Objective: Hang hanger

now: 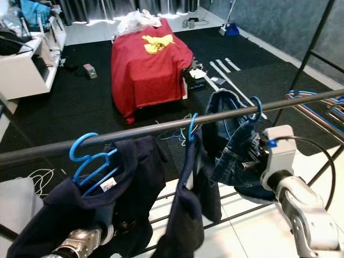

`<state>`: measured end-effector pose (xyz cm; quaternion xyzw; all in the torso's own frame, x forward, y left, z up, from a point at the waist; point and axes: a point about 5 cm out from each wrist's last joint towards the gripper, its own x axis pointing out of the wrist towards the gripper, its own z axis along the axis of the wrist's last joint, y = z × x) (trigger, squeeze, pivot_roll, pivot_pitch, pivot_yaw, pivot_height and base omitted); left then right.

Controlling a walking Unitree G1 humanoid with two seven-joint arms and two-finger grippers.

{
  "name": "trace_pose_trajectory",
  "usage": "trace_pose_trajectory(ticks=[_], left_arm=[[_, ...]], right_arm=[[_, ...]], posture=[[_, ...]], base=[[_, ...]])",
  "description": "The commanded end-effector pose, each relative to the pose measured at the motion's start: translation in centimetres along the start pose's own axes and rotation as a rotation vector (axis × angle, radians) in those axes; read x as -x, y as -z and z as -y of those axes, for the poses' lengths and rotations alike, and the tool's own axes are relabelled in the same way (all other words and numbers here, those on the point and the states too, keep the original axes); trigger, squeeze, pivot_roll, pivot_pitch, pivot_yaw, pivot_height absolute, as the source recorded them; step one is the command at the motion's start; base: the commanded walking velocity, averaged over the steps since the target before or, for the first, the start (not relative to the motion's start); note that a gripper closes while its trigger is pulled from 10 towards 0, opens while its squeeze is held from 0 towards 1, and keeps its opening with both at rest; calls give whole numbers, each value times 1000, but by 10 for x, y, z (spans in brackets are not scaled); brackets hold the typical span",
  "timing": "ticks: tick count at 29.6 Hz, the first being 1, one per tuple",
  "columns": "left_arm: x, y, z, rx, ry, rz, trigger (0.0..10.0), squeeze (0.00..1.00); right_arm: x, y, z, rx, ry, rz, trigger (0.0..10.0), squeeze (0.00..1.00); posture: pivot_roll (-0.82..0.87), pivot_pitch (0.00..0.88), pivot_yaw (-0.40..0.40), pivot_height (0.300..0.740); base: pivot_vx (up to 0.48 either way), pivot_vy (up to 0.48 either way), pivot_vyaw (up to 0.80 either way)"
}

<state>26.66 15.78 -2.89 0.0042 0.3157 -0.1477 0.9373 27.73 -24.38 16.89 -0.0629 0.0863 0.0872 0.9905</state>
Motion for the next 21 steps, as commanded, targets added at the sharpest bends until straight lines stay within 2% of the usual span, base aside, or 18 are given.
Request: trace_pose_trajectory(ticks=[1,6,7,8,9,10,11,13,15,17,18,19,20,21], left_arm=[[0,5,4,-11,-2,-20,10000,0],[-1,4,4,-11,-2,-18,10000,0],[2,-4,-7,-1,6,13,10000,0],[2,-4,-7,-1,6,13,10000,0],[6,-13,-20,-4,38,52,10000,0],[15,-26,-38,-35,133,108,10000,0],[15,-26,-38,-35,133,108,10000,0],[28,-37,-48,-90,272,153,10000,0],[28,-37,-48,-90,272,153,10000,0],[53,-50,-54,-163,440,183,10000,0],[67,-56,-53,-187,519,192,10000,0],[67,-56,-53,-187,519,192,10000,0],[82,-61,-50,-212,594,203,10000,0],[96,-68,-48,-219,660,215,10000,0]], right_arm=[[-3,7,-3,-20,-14,-36,10000,894],[-4,7,-4,-29,-17,-33,10000,894],[-1,4,-11,-53,-49,24,10000,1000],[-1,4,-11,-53,-49,24,10000,1000],[2,3,-16,-74,-66,72,10000,1000],[8,2,-23,-104,-76,137,10000,1000],[8,2,-23,-104,-76,137,10000,1000],[10,-1,-23,-106,-45,169,10000,1000],[10,-1,-23,-106,-45,169,10000,1000],[12,-11,-22,-91,-29,215,10000,1000],[13,-18,-23,-85,-41,240,10000,1000],[13,-18,-23,-85,-41,240,10000,1000],[14,-25,-27,-76,-68,264,10000,878],[15,-33,-31,-67,-110,284,10000,0]], posture=[[-62,99,15,740],[-62,99,15,740],[-63,101,14,740],[-63,101,14,740],[-61,101,12,740],[-58,102,11,740],[-58,102,11,740],[-58,107,12,740],[-58,107,12,740],[-57,112,15,740],[-56,112,14,740],[-56,112,14,740],[-53,111,10,740],[-53,111,10,740]], base=[[0,0,0],[0,0,0],[0,0,0],[0,0,0],[0,0,0],[0,0,0],[0,0,0],[0,0,0],[0,0,0],[0,0,0],[0,0,0],[0,0,0],[0,0,0],[0,0,0]])
